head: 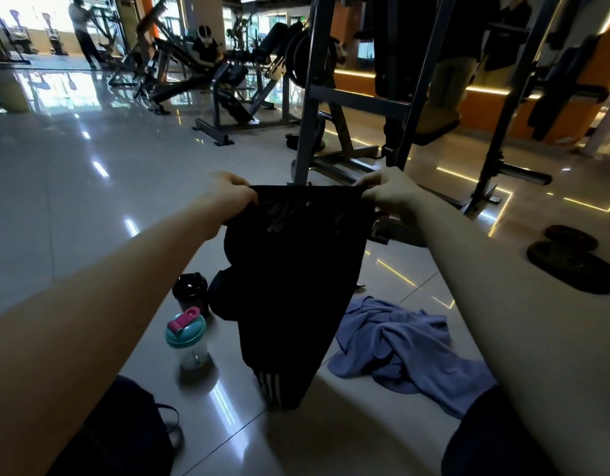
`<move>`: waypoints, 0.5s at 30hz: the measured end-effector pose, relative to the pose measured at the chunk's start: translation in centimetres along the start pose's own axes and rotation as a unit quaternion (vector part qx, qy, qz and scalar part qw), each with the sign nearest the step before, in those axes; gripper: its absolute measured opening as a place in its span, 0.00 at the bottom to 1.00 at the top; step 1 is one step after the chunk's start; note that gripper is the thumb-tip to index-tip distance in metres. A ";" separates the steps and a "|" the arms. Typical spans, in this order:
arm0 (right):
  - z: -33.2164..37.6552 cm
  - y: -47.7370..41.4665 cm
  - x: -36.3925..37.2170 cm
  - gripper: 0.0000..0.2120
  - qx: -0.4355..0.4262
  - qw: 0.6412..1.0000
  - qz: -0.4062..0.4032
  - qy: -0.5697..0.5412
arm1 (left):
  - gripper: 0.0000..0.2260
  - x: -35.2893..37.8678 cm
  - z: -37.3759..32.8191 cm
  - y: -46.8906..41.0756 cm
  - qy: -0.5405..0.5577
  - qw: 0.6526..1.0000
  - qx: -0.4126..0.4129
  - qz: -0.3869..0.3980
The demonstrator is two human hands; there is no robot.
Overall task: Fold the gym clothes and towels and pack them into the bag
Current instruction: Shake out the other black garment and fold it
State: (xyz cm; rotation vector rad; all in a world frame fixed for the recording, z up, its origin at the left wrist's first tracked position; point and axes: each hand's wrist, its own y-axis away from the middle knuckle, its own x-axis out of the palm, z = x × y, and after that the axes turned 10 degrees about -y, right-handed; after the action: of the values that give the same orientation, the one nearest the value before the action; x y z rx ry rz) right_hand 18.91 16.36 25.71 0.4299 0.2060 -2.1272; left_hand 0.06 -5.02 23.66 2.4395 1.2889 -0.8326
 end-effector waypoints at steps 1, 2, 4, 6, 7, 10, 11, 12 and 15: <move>-0.3 -0.2 -0.9 0.11 0.000 1.000 -0.026 -0.017 | 0.04 -0.6 0.3 -0.2 0.013 1.000 -0.005 -0.004; -0.8 -0.4 -1.6 0.10 0.004 0.998 -0.042 -0.037 | 0.05 -1.0 0.6 -0.4 0.032 0.999 -0.011 -0.006; -1.5 -0.7 -2.7 0.09 0.026 0.993 -0.053 -0.099 | 0.05 -1.6 1.5 -0.7 0.072 0.997 -0.019 0.008; -1.9 -0.8 -3.2 0.06 0.057 0.986 -0.044 -0.149 | 0.05 -1.8 2.4 -0.9 0.093 0.994 -0.011 0.050; -1.9 -0.6 -3.2 0.04 0.073 0.983 -0.042 -0.163 | 0.06 -1.8 2.9 -0.9 0.102 0.993 -0.011 0.064; -2.0 -0.8 -3.3 0.05 0.102 0.980 -0.086 -0.147 | 0.04 -1.6 3.3 -1.2 0.165 0.984 -0.039 0.060; -2.1 -1.0 -3.3 0.06 0.099 0.983 -0.106 -0.112 | 0.04 -1.4 3.2 -1.2 0.195 0.978 -0.057 0.056; -2.2 -1.0 -3.2 0.06 0.093 0.985 -0.123 -0.072 | 0.04 -1.1 3.1 -1.2 0.221 0.971 -0.074 0.051; -2.6 -0.9 -2.7 0.02 0.087 0.985 -0.137 0.064 | 0.03 -0.5 2.7 -1.4 0.258 0.960 -0.106 0.039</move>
State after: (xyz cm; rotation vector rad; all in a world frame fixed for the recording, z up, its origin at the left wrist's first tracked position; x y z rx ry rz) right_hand 20.11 19.69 24.32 0.6749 0.1586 -2.3989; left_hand -2.26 -5.80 21.85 2.5936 1.3421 -0.0191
